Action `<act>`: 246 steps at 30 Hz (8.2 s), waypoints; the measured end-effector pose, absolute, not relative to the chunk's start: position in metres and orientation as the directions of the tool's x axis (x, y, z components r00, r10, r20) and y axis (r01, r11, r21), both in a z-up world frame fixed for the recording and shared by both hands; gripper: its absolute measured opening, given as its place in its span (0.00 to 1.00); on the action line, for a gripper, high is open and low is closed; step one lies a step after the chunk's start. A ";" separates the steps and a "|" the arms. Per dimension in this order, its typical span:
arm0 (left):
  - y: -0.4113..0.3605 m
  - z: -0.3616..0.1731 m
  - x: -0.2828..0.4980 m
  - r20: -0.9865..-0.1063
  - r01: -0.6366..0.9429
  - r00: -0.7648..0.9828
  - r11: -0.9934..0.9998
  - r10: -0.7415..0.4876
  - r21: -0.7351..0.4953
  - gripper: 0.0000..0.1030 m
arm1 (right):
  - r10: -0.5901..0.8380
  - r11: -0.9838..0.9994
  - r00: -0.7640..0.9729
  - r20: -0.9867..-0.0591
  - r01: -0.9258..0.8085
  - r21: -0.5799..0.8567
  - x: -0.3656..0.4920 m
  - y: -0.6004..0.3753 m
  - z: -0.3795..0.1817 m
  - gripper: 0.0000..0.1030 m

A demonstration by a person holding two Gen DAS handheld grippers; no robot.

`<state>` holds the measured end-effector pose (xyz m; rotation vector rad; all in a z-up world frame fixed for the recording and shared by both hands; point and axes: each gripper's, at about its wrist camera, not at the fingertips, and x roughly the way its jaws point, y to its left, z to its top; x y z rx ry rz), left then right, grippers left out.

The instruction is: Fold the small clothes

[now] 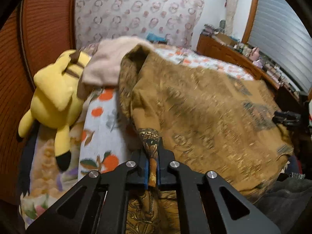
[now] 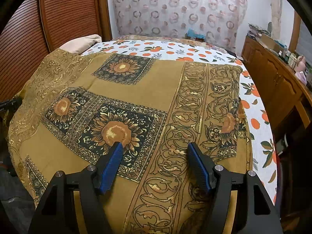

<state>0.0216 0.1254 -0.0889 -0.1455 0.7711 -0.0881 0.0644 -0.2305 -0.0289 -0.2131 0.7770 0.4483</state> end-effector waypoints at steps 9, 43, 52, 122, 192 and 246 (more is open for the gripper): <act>0.091 -0.035 0.043 -0.589 0.156 0.774 0.971 -0.234 -0.180 0.06 | 0.320 0.896 0.651 -0.688 -0.443 -0.003 0.053 -0.248 -0.012 0.68; -0.140 0.051 0.131 -0.561 0.639 0.537 0.738 -0.630 -0.217 0.10 | 0.285 0.945 0.749 -0.599 -0.324 0.044 0.018 -0.330 0.023 0.68; -0.122 0.040 0.121 -0.565 0.606 0.591 0.779 -0.576 -0.160 0.74 | 0.286 0.945 0.742 -0.606 -0.323 0.051 0.027 -0.332 0.020 0.68; -0.056 -0.041 0.103 -0.616 0.409 0.672 0.900 -0.411 -0.153 0.74 | 0.282 0.811 0.517 -0.808 -0.579 -0.087 0.041 -0.238 -0.042 0.51; -0.051 -0.079 0.213 -0.713 0.314 0.614 0.933 -0.339 -0.174 0.74 | 0.266 0.923 0.605 -0.750 -0.385 0.018 0.193 -0.274 -0.075 0.61; 0.015 0.168 0.076 -0.227 0.463 0.844 0.874 -0.486 -0.149 0.06 | 0.609 0.766 0.766 -0.206 -0.635 -0.097 -0.019 -0.308 0.148 0.08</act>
